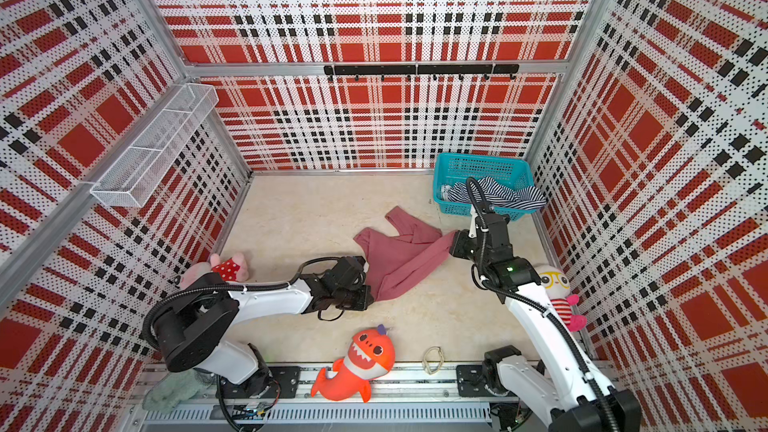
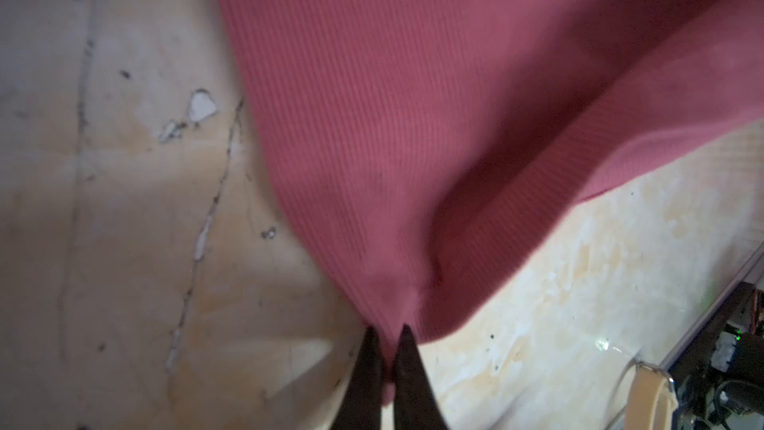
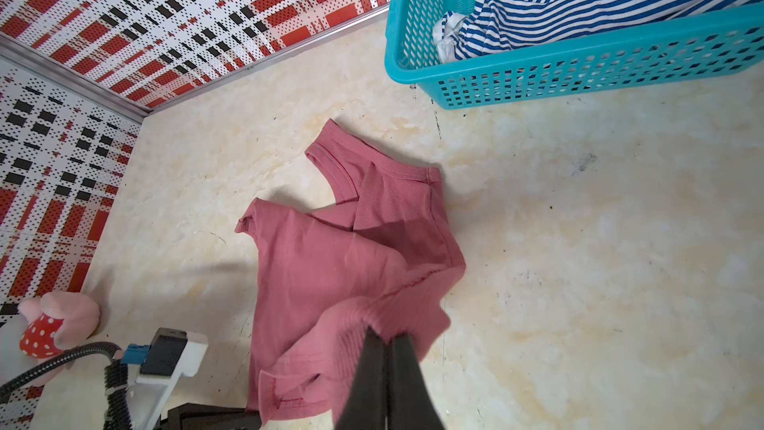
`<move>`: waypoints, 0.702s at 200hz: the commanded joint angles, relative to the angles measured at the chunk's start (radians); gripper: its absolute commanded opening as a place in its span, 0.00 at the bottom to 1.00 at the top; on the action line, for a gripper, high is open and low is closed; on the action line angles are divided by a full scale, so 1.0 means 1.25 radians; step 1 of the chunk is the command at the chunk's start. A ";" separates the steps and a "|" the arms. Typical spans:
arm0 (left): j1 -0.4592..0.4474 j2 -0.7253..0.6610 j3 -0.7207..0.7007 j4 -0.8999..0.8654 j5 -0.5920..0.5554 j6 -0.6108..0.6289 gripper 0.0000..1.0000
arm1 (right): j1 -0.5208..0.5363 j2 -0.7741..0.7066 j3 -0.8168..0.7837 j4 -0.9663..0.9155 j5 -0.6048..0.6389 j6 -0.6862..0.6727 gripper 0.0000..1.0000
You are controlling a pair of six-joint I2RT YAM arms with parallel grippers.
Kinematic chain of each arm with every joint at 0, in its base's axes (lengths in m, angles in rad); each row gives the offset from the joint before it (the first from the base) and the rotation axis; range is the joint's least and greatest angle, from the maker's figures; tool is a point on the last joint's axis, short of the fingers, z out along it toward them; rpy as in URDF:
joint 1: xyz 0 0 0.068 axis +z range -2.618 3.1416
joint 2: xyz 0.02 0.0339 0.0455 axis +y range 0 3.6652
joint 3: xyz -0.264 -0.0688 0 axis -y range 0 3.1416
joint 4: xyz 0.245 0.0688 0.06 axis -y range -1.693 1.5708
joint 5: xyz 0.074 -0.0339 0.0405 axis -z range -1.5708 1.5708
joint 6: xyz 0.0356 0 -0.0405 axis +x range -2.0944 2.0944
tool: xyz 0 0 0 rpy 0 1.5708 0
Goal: Fold and stack tank tops
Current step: Smooth out the tank top at the center of the table.
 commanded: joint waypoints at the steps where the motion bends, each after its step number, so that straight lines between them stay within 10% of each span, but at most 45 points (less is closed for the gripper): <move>1: 0.020 0.003 0.032 -0.096 -0.067 0.042 0.00 | -0.002 -0.018 0.013 -0.007 0.005 -0.012 0.00; 140: 0.316 -0.083 0.852 -0.366 -0.414 0.481 0.00 | 0.088 0.192 0.470 0.115 -0.182 -0.119 0.00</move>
